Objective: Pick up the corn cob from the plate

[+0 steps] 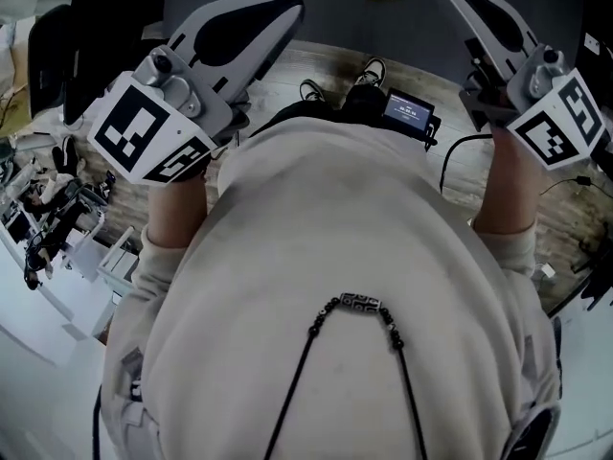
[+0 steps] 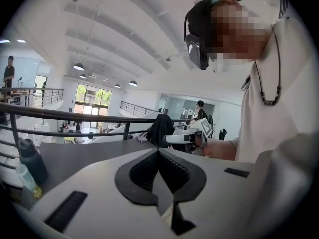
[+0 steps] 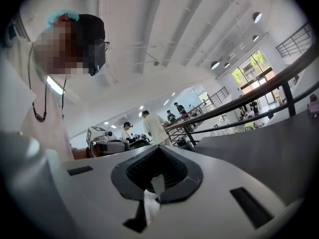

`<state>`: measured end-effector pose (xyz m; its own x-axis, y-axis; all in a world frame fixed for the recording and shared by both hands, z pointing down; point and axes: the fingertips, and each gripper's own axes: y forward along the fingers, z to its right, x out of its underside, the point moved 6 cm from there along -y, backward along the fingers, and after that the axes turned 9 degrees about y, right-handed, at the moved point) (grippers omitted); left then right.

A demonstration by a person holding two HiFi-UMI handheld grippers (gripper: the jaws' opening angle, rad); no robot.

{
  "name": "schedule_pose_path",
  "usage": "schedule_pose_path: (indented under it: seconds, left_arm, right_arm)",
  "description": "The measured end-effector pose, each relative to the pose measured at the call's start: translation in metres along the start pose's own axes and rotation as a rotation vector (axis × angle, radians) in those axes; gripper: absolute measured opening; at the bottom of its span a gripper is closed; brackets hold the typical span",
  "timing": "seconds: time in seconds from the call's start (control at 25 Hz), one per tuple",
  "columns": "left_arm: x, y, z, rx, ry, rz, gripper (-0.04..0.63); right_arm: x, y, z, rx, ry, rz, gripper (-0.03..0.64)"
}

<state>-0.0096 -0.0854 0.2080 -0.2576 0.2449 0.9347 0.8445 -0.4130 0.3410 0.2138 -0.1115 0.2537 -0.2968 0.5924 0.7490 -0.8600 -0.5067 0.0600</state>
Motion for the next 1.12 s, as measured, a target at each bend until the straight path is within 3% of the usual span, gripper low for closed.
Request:
schedule_pose_path:
  seconds: [0.32,0.64,0.76,0.92,1.12]
  left_arm:
    - [0.004,0.009,-0.013,0.087,0.021,-0.022,0.003]
    - [-0.029,0.062,0.0,0.234,0.08,0.045,0.003]
    - [-0.037,0.061,-0.026,0.287,0.1,0.078,0.003]
    - [-0.035,0.046,-0.078,0.329,0.059,0.142,0.003]
    - [-0.031,0.046,-0.081,0.42,0.077,0.156,0.003]
  right_arm:
    - [-0.001,-0.017,0.0,0.079,-0.002,0.053,0.014]
    - [-0.01,-0.079,-0.011,0.216,-0.009,0.174,0.014]
    - [-0.02,-0.057,-0.015,0.245,-0.029,0.198,0.014]
    - [-0.031,0.0,-0.027,0.28,-0.057,0.136,0.014]
    - [-0.022,0.001,-0.042,0.362,-0.073,0.176,0.014]
